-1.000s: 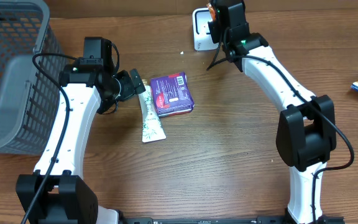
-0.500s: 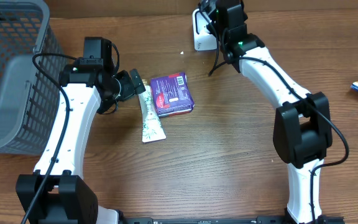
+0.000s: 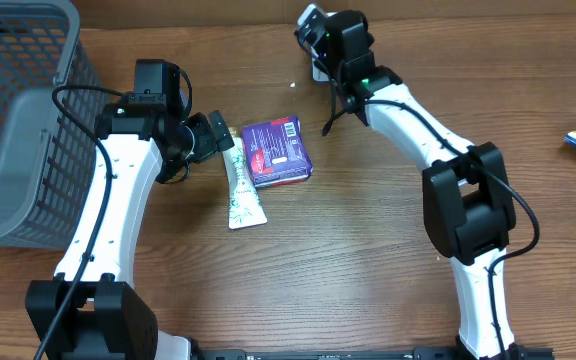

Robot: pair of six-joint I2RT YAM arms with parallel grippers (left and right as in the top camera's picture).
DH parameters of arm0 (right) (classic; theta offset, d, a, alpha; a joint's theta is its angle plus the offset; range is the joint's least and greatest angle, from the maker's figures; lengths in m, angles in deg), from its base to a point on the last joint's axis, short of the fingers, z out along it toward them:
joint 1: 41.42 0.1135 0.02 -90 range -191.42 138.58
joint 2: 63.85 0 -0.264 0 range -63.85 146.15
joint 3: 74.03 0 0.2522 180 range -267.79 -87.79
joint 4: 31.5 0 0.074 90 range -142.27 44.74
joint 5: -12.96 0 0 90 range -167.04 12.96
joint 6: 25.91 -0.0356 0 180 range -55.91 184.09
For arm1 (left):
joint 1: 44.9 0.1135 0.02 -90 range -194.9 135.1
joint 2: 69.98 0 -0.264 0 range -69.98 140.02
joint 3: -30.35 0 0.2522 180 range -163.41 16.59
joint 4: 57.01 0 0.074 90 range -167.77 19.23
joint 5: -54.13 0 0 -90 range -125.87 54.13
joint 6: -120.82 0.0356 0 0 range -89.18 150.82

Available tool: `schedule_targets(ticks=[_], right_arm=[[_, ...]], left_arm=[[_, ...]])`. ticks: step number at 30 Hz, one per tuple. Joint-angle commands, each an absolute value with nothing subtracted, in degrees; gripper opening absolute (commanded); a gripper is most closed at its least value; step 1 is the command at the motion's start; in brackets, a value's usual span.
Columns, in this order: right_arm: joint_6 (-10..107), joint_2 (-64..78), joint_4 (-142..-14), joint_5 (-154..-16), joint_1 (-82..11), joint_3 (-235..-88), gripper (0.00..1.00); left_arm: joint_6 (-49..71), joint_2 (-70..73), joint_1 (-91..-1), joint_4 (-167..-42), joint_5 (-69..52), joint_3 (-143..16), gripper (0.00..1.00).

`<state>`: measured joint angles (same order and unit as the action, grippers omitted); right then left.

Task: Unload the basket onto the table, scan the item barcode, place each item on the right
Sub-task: 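Hold the orange pack's barcode in front of the white scanner, then move the orange pack to the right table edge and release it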

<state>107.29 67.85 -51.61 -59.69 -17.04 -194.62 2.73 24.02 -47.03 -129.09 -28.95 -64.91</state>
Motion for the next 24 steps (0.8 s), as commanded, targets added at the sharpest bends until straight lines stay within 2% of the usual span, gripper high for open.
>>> schedule_targets(ticks=[1, 9, 15, 20, 24], right_arm=[[107.4, 68.4, -50.0, -58.3, -17.0, -195.0, 0.04], [107.7, 68.4, -50.0, -51.5, -18.6, -195.0, 0.04], [105.3, 68.4, -50.0, -40.7, -24.5, -195.0, 0.04], [92.2, 68.4, -51.9, -24.6, -35.7, -195.0, 0.04], [79.4, 68.4, -62.0, -20.5, -44.0, -195.0, 0.04]], left_arm=[[2.9, 24.5, -46.8, -129.0, -28.4, -66.0, 1.00], [3.0, 24.5, -46.8, -129.0, -28.4, -66.0, 1.00], [2.9, 24.5, -46.8, -129.0, -28.4, -66.0, 1.00], [2.9, 24.5, -46.8, -129.0, -28.4, -66.0, 1.00], [3.0, 24.5, -46.8, -129.0, -28.4, -66.0, 1.00]])
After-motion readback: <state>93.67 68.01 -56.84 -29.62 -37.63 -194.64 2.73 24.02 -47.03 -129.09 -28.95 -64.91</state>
